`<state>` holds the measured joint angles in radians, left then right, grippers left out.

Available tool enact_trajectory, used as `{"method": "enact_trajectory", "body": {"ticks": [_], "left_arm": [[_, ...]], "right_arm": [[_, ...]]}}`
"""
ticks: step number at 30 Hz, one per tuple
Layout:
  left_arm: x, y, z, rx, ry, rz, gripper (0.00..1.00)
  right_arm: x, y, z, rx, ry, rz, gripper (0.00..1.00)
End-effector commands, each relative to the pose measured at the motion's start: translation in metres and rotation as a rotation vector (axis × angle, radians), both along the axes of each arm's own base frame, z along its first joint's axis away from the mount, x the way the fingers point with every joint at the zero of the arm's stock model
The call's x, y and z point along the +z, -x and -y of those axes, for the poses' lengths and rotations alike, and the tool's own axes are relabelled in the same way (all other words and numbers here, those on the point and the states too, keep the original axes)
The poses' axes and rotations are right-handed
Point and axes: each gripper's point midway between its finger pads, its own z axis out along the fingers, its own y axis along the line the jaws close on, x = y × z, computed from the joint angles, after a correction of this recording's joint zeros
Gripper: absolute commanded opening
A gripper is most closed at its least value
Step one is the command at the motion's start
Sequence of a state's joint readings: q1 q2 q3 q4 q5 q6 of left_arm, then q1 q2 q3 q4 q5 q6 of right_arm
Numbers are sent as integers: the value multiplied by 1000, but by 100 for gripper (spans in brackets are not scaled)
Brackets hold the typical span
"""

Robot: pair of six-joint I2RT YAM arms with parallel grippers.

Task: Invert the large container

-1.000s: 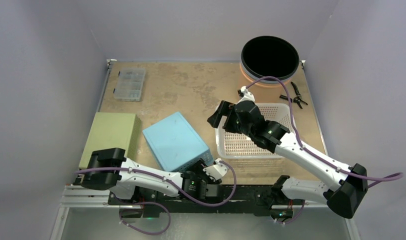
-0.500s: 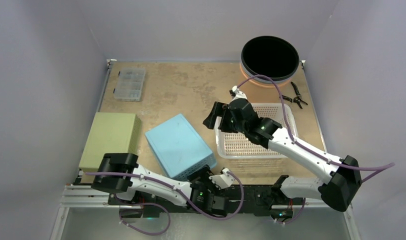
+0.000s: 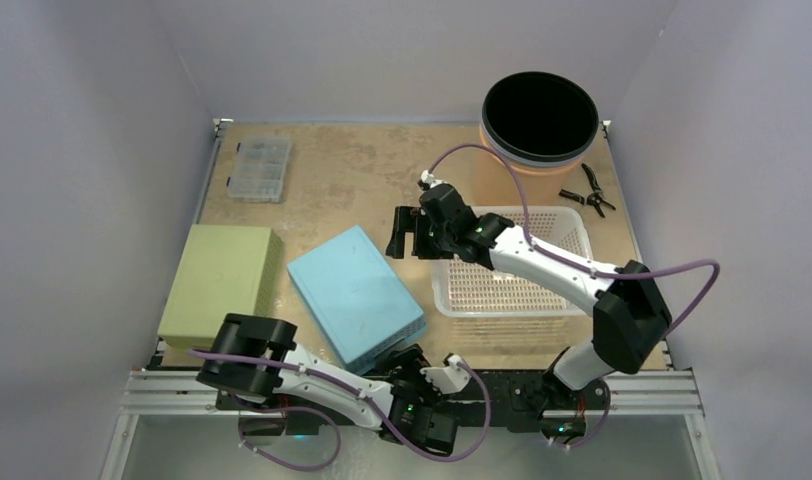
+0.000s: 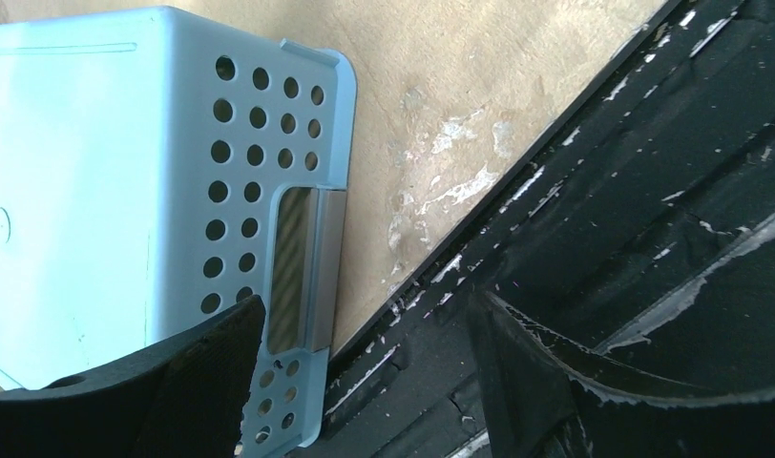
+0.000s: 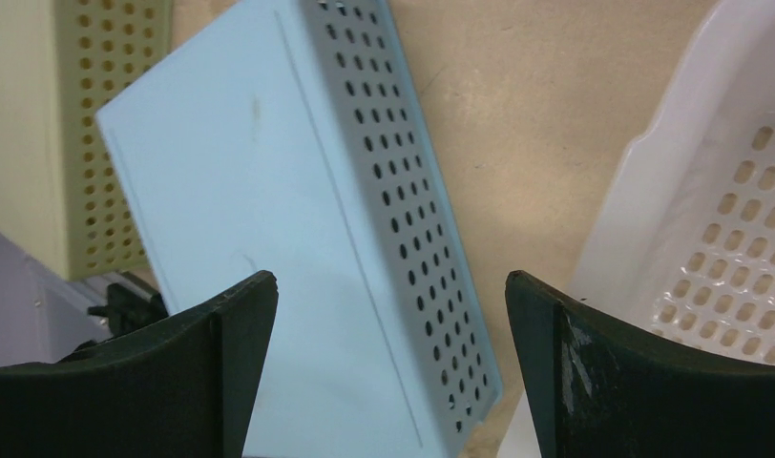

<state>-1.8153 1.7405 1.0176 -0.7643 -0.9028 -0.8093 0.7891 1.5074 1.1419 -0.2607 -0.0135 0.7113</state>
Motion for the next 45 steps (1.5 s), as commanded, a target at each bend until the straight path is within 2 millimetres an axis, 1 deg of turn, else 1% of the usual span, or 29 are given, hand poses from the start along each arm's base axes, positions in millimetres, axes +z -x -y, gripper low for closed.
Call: {"method": "enact_trajectory", "body": {"ticks": [1,6,9,11,14,17,19,21,24,25,27,30,32,34,37,40,42,45], "left_arm": [[28,5,17,8,156,-4,77],[53,4,23,16,259,-8,77],[73,0,21,41,343,-1,78],[88,-4,18,68,410,6,80],[112,-15,2,153,536,25,87],[136,-31,-17,252,671,47,93],[151,-45,-29,320,743,49,95],[157,-62,-40,390,783,18,95],[162,-88,-53,472,799,-7,95],[163,-99,-62,526,814,0,96],[164,-112,-85,630,838,7,98],[161,-127,-116,778,919,-21,98],[158,-133,-128,809,959,-60,98],[149,-135,-139,848,980,-97,98],[126,-136,-149,896,921,-154,99],[101,-142,-144,916,802,-232,98],[90,-149,-139,927,750,-257,99],[89,-163,-143,952,762,-263,98]], "right_arm": [[-9,-15,19,-85,124,10,91],[-25,-19,52,-214,224,1,93],[-32,-16,63,-238,240,-14,94],[-30,-12,60,-209,203,-2,94],[-21,-6,54,-186,120,14,95],[-17,-3,47,-170,65,17,95],[-18,-3,45,-173,60,8,95],[-21,-4,43,-171,61,-4,95],[-22,-2,38,-158,47,-22,95],[-22,-1,36,-154,38,-26,95],[-22,1,33,-147,20,-37,95],[-18,4,27,-123,-19,-44,95],[-15,9,18,-77,-60,-46,95],[-12,12,11,-33,-98,-41,95],[-9,12,4,15,-124,-18,95],[-7,10,-1,33,-129,-12,95],[-8,12,-3,54,-128,-19,94],[-9,14,-4,82,-119,-25,94]]}}
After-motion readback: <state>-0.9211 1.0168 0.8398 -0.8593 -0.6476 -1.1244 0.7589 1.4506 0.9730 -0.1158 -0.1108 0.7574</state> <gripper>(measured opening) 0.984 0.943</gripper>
